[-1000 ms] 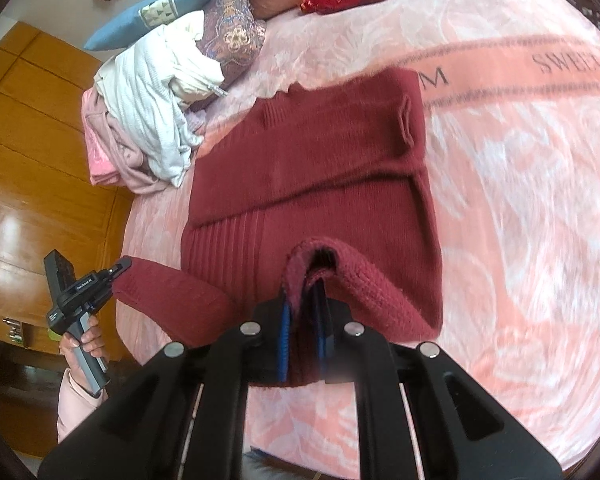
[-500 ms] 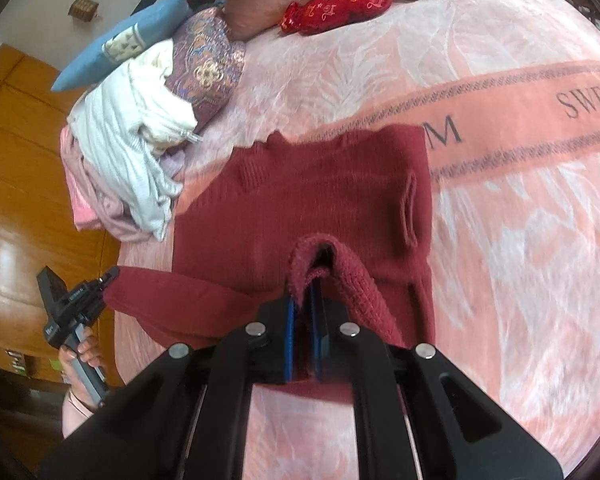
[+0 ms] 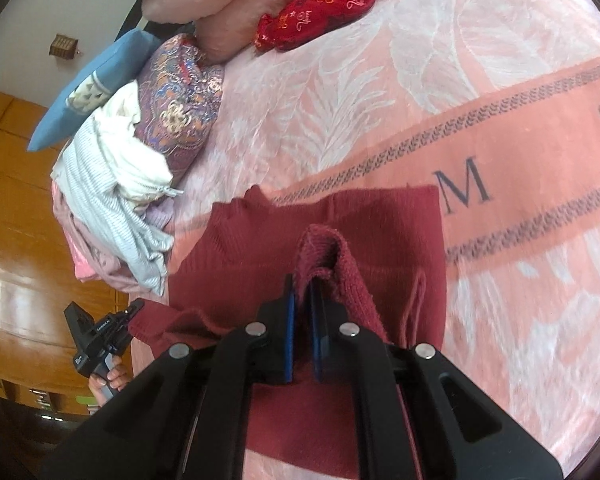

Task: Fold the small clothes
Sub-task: 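Lift the gripped ribbed hem with both tools and fold it toward the collar, then lay the hem down over the collar and open both tools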

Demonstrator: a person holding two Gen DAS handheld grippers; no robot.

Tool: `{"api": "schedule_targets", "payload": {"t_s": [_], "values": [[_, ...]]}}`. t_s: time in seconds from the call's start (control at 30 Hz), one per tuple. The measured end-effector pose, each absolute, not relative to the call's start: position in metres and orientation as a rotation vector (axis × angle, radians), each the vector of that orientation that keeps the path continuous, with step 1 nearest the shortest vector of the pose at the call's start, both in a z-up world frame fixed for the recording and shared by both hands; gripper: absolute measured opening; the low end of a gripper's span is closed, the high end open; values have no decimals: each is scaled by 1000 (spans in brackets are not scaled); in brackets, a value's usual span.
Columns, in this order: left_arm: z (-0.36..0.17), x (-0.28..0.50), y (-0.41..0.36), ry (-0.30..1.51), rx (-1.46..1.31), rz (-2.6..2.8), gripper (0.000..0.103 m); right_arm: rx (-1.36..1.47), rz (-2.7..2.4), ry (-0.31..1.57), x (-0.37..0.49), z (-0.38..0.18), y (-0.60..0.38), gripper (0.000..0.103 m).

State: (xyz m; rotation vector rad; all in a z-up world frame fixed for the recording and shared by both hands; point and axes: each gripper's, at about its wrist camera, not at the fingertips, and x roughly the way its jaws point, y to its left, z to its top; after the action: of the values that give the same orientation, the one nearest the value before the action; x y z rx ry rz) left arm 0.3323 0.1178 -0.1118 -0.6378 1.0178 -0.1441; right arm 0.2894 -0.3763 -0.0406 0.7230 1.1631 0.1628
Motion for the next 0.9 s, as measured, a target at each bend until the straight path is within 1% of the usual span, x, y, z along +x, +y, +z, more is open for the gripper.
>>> {"api": "schedule_targets", "payload": {"t_s": [0.3, 0.37, 0.43, 0.5, 0.57, 0.6, 0.63, 0.67, 0.7, 0.77, 0.83, 0.9], "values": [[-135, 366, 110, 1001, -674, -151, 11, 769, 126, 1185, 310, -76, -397, 5], [-142, 368, 110, 1025, -648, -138, 11, 779, 111, 1199, 312, -85, -400, 6], [-152, 370, 113, 1055, -649, -124, 11, 782, 112, 1206, 315, -93, -401, 8], [-159, 370, 118, 1079, -683, -124, 13, 773, 119, 1218, 317, -95, -399, 18], [-160, 369, 123, 1088, -716, -132, 15, 764, 132, 1222, 317, -92, -399, 23], [-156, 366, 127, 1084, -741, -140, 17, 743, 134, 1218, 317, -88, -398, 30], [-153, 366, 129, 1084, -750, -145, 19, 714, 129, 1210, 316, -81, -398, 37], [-148, 365, 131, 1079, -760, -149, 31, 697, 124, 1199, 316, -75, -398, 54], [-137, 361, 137, 1043, -773, -142, 52, 676, 120, 1173, 315, -66, -400, 60], [-119, 355, 143, 962, -764, -107, 69, 628, 117, 1136, 313, -50, -403, 63], [-105, 352, 144, 926, -741, -113, 69, 625, 150, 1111, 312, -41, -404, 67], [-98, 352, 141, 910, -718, -123, 70, 587, 185, 1106, 313, -33, -399, 77]]}}
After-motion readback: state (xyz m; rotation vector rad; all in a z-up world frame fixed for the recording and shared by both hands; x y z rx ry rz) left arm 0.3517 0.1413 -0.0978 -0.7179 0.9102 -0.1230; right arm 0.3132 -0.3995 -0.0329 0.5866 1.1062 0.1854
